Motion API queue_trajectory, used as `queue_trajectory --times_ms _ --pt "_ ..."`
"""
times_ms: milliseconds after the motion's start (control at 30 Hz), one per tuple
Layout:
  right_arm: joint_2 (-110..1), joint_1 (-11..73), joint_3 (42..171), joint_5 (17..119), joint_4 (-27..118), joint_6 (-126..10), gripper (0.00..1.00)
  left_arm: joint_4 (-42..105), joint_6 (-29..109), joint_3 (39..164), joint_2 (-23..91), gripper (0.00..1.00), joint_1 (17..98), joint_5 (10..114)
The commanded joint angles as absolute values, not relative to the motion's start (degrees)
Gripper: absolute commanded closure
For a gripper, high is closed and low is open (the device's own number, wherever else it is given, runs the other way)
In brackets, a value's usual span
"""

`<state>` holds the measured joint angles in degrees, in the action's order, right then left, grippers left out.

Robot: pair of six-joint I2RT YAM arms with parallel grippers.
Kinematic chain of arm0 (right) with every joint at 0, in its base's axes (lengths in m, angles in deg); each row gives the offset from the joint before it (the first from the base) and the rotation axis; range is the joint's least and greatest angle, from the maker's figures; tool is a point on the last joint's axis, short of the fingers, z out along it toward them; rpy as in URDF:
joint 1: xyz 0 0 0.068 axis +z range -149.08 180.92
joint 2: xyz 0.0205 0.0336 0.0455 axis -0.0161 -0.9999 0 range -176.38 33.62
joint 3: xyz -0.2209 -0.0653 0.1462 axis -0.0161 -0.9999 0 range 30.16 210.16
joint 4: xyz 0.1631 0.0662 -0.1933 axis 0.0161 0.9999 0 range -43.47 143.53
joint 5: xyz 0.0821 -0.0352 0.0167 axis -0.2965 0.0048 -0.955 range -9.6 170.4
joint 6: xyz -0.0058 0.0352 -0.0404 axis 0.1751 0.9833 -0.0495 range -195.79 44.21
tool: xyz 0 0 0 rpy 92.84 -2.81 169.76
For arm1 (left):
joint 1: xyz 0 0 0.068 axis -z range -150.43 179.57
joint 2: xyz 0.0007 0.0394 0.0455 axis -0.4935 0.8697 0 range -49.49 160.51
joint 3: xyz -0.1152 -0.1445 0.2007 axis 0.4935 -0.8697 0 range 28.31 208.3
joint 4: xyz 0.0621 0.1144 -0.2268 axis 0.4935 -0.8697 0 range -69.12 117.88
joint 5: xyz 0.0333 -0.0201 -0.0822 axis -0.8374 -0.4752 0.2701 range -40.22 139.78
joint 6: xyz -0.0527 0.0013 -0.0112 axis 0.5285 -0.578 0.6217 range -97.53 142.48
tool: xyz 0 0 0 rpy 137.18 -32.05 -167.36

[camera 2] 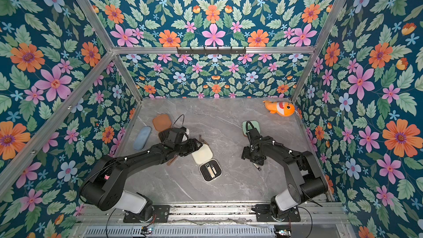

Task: Organize nail clipper sets
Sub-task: Adjust the nail clipper at the center of the board, then pick up the nail clipper from the center of the board.

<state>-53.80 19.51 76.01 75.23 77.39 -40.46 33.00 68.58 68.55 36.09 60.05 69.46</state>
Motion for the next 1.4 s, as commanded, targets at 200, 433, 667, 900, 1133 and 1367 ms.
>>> queue_trajectory --times_ms 200,433,667,900,1133,1367 --pt "-48.6 25.4 70.6 74.6 78.4 -33.2 0.24 34.2 68.2 68.8 37.1 0.33 60.1 70.6" --pt "-45.9 28.7 64.3 75.0 77.5 -26.8 0.25 35.9 68.6 67.5 37.6 0.33 60.2 71.4" --pt "-40.3 29.6 61.7 76.4 81.0 -24.5 0.26 36.0 68.6 66.8 36.9 0.33 60.2 71.4" --pt "-34.2 29.6 64.4 78.1 87.5 -25.2 0.27 36.9 69.0 66.5 37.2 0.33 60.2 71.6" --pt "-31.1 29.2 67.6 80.5 91.2 -26.3 0.32 37.2 69.0 66.7 37.5 0.33 60.2 71.7" --pt "-33.3 20.0 65.0 77.3 89.1 -30.8 0.45 37.2 69.0 66.7 37.6 0.33 60.2 71.7"
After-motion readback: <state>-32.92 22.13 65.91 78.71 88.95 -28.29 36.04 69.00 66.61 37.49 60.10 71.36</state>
